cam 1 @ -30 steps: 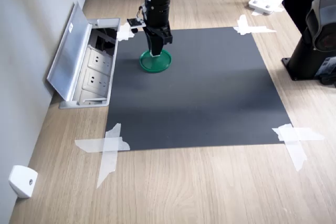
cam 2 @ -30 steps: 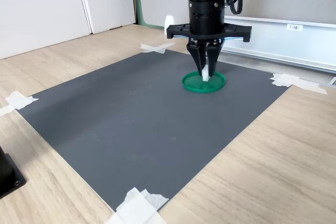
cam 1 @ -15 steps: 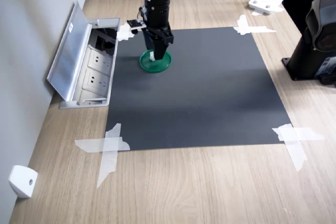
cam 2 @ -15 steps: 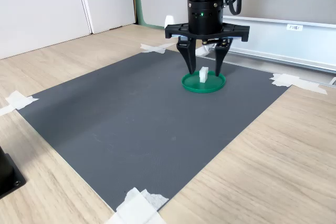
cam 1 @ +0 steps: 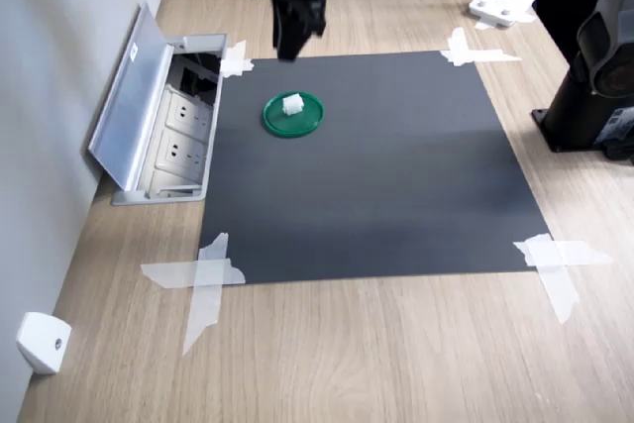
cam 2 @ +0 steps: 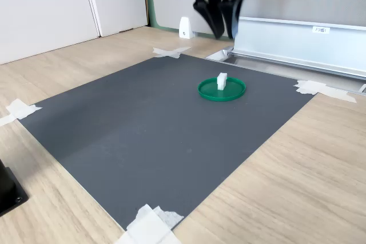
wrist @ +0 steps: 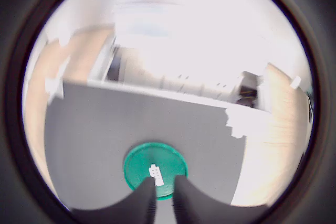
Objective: Grasp a white terminal and put it on the green lid.
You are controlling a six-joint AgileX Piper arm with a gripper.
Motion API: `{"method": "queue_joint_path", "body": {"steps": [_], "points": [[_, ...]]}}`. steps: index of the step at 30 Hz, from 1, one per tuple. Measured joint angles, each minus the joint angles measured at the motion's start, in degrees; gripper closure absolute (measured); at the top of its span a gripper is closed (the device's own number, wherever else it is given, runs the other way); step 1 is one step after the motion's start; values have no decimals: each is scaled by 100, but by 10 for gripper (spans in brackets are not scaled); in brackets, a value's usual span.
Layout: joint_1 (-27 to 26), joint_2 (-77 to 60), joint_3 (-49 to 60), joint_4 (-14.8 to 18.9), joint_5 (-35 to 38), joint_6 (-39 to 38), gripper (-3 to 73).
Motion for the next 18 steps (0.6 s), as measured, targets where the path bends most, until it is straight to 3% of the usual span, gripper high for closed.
{"method": "queue_joint_path", "body": {"steps": [3, 7, 18], "points": [[213, -665, 408, -47, -443, 723, 689], [437, -1600, 1062, -166, -927, 1267, 700], [451, -4369, 3947, -156, -3049, 1457, 702]]}}
